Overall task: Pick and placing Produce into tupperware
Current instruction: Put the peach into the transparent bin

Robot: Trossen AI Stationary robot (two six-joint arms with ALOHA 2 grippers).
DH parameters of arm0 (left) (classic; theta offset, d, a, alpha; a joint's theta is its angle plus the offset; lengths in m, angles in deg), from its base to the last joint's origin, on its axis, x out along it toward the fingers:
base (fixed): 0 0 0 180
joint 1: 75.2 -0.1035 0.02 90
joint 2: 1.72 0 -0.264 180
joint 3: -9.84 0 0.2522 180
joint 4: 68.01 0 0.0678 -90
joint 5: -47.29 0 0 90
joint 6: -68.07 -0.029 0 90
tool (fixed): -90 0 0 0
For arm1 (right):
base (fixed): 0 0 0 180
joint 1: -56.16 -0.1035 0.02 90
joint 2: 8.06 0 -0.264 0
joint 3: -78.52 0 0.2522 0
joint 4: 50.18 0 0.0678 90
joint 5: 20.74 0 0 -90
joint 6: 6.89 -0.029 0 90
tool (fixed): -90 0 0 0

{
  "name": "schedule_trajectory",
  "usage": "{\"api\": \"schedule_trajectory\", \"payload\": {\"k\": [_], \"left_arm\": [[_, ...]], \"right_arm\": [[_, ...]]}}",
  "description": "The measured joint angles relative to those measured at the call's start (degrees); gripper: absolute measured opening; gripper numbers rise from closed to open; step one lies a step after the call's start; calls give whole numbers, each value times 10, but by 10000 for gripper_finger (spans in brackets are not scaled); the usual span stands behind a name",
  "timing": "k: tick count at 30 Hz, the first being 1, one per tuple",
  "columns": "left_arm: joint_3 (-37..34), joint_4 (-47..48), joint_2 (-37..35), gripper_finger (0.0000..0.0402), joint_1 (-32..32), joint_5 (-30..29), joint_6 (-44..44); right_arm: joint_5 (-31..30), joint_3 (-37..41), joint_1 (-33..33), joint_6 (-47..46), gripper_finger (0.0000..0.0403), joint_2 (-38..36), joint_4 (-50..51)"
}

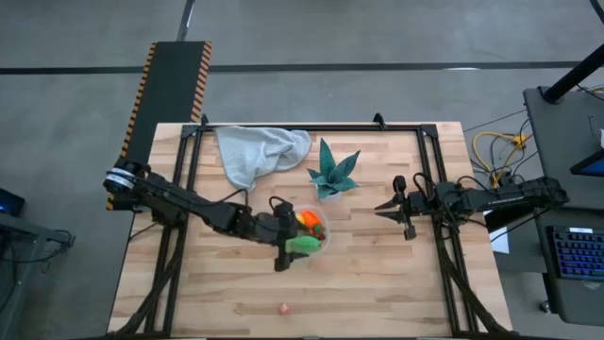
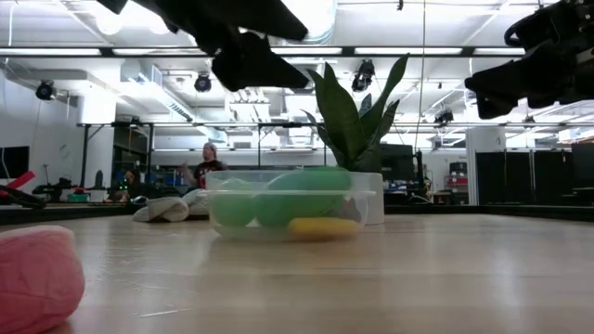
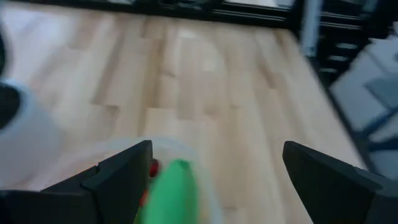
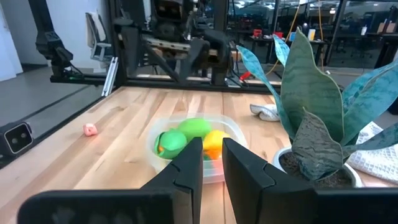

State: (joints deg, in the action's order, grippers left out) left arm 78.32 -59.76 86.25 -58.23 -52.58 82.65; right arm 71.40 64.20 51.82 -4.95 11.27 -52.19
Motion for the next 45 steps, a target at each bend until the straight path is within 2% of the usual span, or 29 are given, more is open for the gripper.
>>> {"api": "schedule_trajectory", "payload": {"k": [2, 11, 16, 21, 24, 28, 31, 37, 39, 42, 45], "left_arm": [[0, 12, -7, 346, 3, 16, 11], [1, 36, -29, 347, 38, 12, 17], [22, 90, -32, 346, 77, 12, 45], [52, 94, -13, 318, 133, 1, 30], [60, 96, 4, 298, 162, -26, 29], [61, 96, 23, 284, 174, -23, 136], [60, 95, 36, 283, 180, 5, 220], [62, 119, 72, 283, 202, 25, 368], [67, 126, 87, 282, 207, 18, 399], [87, 124, 108, 282, 214, -23, 427], [120, 155, 136, 282, 220, -23, 458]], "right_arm": [[-1, 0, 0, 0, 54, 0, 5], [-2, 0, 0, -9, 54, 0, 6], [-2, 0, 0, -9, 54, 0, 6], [-2, 0, 0, -9, 54, 0, 6], [-2, 0, 0, -10, 54, 0, 6], [-2, 0, 0, -16, 54, 0, 6], [-2, 0, 0, -16, 54, 0, 6], [-2, 0, 0, -4, 54, 0, 6], [-2, 0, 0, 2, 54, 0, 6], [-2, 0, 0, 12, 54, 0, 6], [-3, 0, 0, 16, 54, 0, 6]]}}
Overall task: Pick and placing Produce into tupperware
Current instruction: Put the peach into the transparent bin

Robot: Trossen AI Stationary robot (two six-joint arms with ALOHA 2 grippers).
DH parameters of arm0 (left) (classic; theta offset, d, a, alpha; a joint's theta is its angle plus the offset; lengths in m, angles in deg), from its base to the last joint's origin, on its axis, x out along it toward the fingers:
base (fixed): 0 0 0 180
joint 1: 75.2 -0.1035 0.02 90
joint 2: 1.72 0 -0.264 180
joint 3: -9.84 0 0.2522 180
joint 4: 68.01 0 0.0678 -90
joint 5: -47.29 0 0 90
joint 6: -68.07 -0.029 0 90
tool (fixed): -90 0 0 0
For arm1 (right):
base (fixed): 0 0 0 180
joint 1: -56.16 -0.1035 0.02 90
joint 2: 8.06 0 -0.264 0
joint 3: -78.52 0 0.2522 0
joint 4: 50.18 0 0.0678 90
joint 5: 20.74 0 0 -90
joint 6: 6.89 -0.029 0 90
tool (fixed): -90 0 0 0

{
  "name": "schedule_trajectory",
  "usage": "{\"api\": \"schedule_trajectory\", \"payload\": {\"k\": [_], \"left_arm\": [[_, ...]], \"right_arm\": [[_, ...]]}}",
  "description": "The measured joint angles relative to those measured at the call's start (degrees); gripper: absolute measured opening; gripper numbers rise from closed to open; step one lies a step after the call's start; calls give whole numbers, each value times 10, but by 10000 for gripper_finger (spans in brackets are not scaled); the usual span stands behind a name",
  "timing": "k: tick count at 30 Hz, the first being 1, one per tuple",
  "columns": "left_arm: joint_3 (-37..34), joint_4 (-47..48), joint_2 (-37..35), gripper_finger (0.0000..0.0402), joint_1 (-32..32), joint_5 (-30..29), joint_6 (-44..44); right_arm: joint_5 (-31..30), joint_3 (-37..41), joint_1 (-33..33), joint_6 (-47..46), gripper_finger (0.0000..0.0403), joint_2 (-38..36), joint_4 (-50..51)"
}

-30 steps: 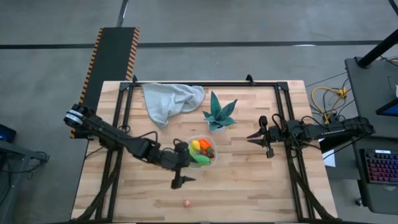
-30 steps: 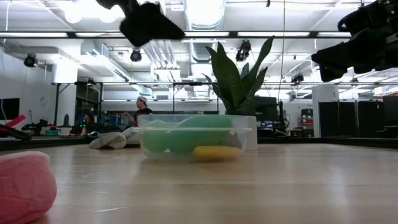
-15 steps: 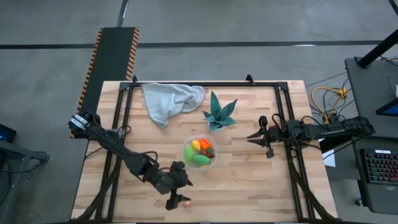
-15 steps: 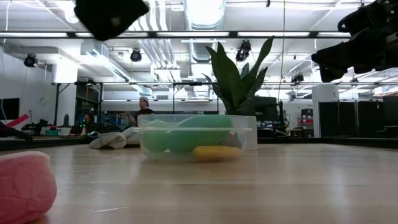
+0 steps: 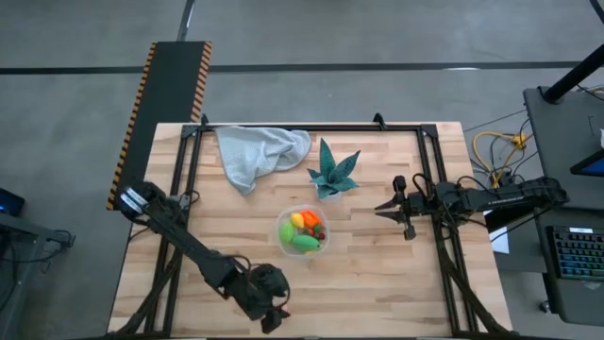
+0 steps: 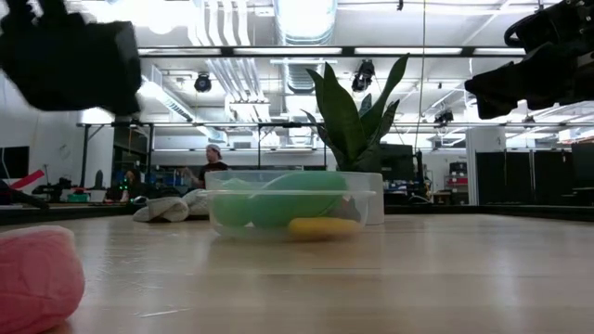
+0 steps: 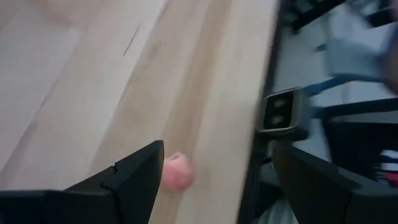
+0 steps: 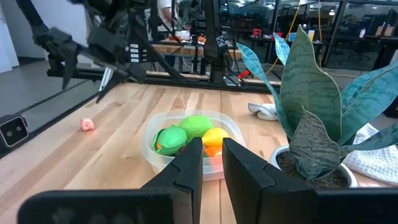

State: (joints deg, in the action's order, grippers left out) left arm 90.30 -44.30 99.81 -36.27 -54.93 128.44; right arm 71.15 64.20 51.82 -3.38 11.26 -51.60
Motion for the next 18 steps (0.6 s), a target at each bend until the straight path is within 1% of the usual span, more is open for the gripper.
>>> {"api": "schedule_trajectory", "payload": {"k": [3, 7, 9, 12, 15, 18], "left_arm": [[50, 71, 37, 282, 6, 0, 29], [139, 199, 88, 282, 14, -3, 67], [182, 263, 114, 282, 19, -16, 75], [234, 330, 141, 282, 19, -37, 102], [263, 336, 165, 282, 18, -39, 113], [279, 337, 185, 282, 18, -25, 120]], "right_arm": [[0, 0, 0, 1, 54, 0, 0], [0, 0, 0, 2, 54, 0, 0], [0, 0, 0, 1, 54, 0, 0], [1, 0, 0, 0, 54, 0, 0], [2, 0, 0, -7, 54, 0, 0], [9, 0, 0, -7, 54, 0, 0]]}}
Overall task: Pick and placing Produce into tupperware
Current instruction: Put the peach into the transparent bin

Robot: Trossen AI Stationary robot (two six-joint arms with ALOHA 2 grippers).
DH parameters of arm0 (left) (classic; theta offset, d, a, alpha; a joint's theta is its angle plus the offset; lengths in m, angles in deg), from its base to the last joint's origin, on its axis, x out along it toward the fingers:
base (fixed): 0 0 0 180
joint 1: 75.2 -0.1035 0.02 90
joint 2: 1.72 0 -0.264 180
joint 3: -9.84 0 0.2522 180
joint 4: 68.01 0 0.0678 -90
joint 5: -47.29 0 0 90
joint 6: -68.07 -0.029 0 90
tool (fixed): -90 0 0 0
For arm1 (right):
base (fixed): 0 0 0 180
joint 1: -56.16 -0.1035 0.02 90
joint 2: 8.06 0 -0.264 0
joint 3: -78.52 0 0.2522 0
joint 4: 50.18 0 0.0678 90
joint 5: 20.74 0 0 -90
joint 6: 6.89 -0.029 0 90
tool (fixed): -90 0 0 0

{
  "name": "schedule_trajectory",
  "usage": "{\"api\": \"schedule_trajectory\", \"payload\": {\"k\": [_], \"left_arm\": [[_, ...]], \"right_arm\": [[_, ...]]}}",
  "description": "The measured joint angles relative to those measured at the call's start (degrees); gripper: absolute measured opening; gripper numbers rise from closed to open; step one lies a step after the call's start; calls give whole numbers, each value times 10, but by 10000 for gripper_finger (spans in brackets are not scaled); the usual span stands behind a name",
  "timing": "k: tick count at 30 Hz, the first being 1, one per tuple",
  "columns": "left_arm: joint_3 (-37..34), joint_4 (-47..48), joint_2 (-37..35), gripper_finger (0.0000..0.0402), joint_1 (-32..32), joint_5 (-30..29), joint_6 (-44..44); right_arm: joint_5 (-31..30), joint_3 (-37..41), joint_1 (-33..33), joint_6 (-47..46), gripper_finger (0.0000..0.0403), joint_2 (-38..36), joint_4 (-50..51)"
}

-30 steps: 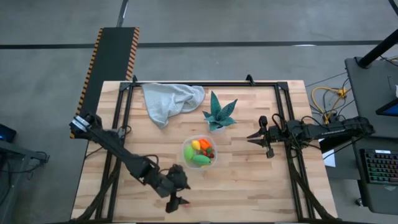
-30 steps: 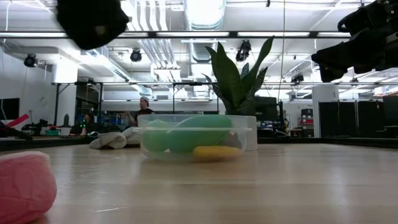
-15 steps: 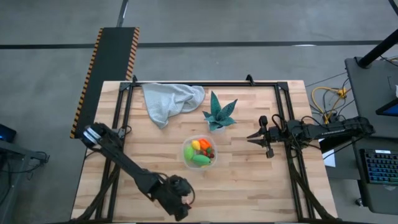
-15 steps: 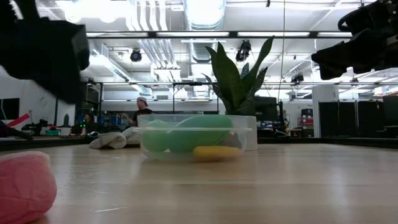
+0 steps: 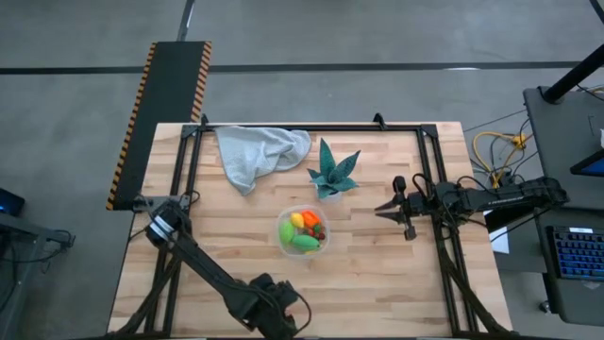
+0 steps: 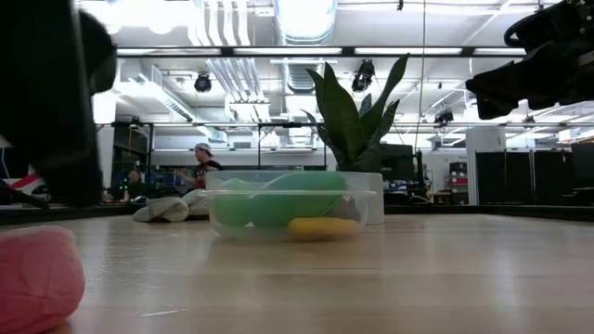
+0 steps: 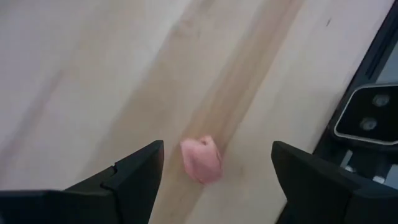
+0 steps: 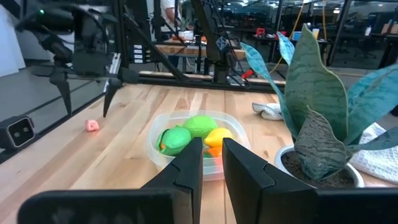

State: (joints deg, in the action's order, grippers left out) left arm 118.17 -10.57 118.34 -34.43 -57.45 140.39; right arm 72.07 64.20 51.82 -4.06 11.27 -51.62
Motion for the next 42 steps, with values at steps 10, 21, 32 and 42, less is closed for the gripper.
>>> {"api": "schedule_trajectory", "payload": {"k": [10, 21, 32, 42], "left_arm": [[-5, 3, 18, 282, 0, 23, 35], [-14, -6, 27, 282, -1, 35, 38], [-25, -23, 25, 282, -7, 38, 39], [-30, -22, 25, 238, -9, 38, 36]], "right_arm": [[4, 0, 0, -2, 54, 0, 0], [4, 0, 0, -14, 54, 0, 0], [6, 0, 0, -18, 54, 0, 0], [6, 0, 0, -18, 54, 0, 0]]}}
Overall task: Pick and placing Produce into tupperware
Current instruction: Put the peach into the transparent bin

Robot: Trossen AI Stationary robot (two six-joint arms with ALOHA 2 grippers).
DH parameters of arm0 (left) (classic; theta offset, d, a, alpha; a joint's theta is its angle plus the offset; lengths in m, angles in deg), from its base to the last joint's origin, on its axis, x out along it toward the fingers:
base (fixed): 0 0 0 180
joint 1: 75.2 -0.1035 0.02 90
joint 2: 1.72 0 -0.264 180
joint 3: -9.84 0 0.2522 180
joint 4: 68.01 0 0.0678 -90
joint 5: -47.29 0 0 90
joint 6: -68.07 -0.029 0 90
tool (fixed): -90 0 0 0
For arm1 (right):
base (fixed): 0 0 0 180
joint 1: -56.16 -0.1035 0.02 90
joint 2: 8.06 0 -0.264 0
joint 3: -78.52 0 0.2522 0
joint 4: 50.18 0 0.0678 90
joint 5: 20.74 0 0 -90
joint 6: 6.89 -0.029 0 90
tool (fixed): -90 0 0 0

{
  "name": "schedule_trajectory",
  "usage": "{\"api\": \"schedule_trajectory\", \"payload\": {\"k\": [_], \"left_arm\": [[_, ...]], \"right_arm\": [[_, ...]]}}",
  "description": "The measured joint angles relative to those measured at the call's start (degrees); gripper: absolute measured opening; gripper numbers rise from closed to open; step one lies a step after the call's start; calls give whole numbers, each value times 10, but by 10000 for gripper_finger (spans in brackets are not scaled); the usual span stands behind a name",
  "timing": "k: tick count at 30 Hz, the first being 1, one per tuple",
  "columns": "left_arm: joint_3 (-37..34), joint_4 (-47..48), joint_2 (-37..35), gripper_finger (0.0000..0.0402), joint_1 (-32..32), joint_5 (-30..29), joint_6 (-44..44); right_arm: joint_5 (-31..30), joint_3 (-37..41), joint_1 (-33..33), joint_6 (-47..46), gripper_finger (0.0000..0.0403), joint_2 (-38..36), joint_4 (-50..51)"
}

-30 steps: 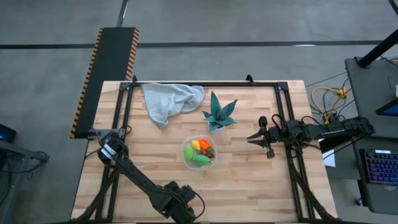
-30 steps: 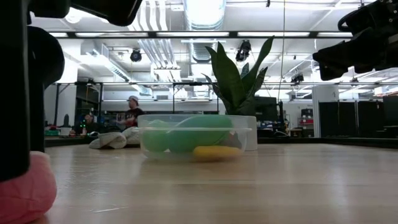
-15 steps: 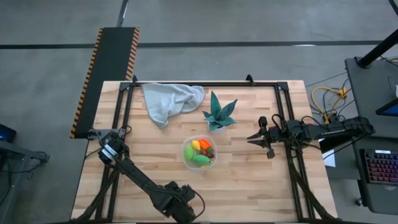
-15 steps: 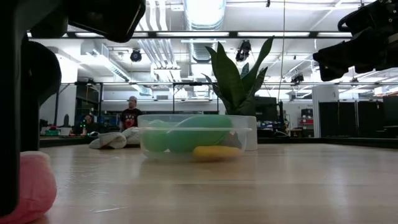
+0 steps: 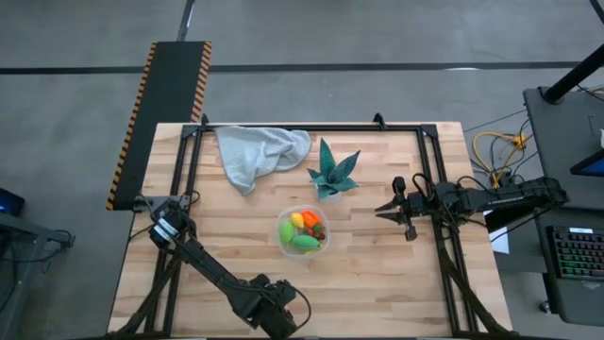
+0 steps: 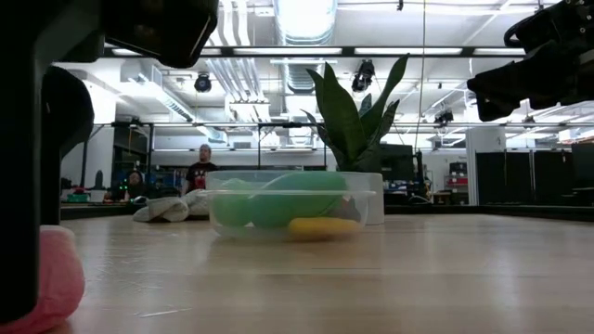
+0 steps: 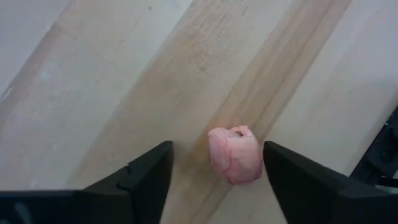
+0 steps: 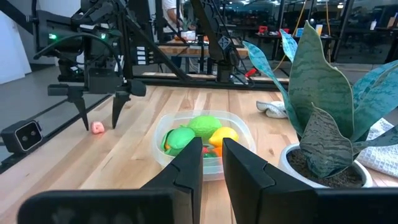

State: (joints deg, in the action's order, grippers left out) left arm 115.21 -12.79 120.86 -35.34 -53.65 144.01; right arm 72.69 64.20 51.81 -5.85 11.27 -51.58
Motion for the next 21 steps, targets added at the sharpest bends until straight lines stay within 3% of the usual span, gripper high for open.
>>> {"api": "schedule_trajectory", "payload": {"k": [13, 21], "left_arm": [[-26, -13, -2, 25, -2, -2, -51], [-19, -5, -20, 24, -16, 22, -138]], "right_arm": [[0, 0, 0, 0, 54, 0, 1], [0, 0, 0, 0, 54, 0, 2]]}}
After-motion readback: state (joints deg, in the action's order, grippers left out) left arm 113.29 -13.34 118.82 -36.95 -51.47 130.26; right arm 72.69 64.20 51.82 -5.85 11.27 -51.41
